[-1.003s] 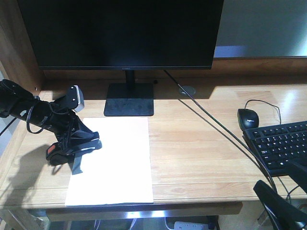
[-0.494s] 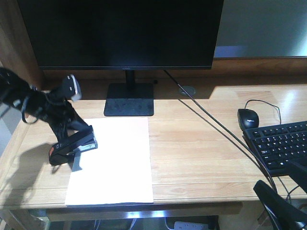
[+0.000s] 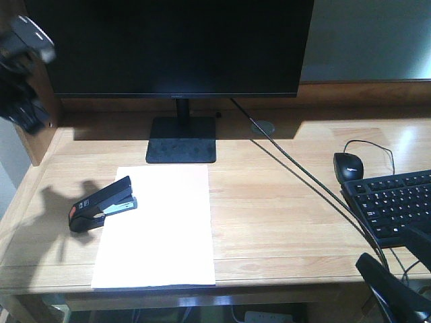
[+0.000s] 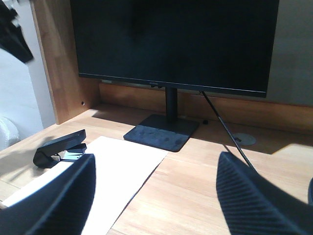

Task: Grab stapler and paper to desk for stapling
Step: 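Release the stapler and lift the left gripper away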

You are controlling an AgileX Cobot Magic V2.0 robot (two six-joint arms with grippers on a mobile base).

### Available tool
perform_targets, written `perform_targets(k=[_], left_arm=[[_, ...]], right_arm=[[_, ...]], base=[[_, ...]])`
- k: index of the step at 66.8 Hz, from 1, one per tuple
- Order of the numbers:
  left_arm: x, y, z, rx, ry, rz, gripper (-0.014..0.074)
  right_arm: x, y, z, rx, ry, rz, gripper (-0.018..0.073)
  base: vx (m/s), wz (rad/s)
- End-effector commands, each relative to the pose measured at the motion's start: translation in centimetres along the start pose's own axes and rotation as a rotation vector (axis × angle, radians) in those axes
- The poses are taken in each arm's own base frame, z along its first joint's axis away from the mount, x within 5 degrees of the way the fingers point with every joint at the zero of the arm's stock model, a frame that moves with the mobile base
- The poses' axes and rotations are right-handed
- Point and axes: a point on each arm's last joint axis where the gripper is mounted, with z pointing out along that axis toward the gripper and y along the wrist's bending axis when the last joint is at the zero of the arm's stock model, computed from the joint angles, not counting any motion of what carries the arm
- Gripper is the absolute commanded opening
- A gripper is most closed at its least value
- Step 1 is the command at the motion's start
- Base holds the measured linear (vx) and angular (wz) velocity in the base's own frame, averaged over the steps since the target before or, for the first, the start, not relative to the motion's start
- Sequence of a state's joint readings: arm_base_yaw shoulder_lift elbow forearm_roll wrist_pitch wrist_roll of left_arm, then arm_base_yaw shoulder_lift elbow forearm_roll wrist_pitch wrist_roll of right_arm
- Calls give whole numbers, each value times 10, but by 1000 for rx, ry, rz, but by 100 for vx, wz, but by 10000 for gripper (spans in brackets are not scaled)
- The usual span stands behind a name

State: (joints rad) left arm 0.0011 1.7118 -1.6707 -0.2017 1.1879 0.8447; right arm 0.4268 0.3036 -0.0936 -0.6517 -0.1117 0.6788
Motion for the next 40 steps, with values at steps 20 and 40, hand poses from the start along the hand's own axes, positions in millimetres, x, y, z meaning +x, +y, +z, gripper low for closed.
perform_targets(k=[20, 40], left_arm=[[-8, -19, -83, -81, -232, -463, -7], [9, -7, -108, -372, -258, -682, -7]], right_arm=[[-13, 3, 0, -31, -67, -4, 498], [-13, 3, 0, -32, -68, -4, 498]], base=[[0, 0], [0, 0]])
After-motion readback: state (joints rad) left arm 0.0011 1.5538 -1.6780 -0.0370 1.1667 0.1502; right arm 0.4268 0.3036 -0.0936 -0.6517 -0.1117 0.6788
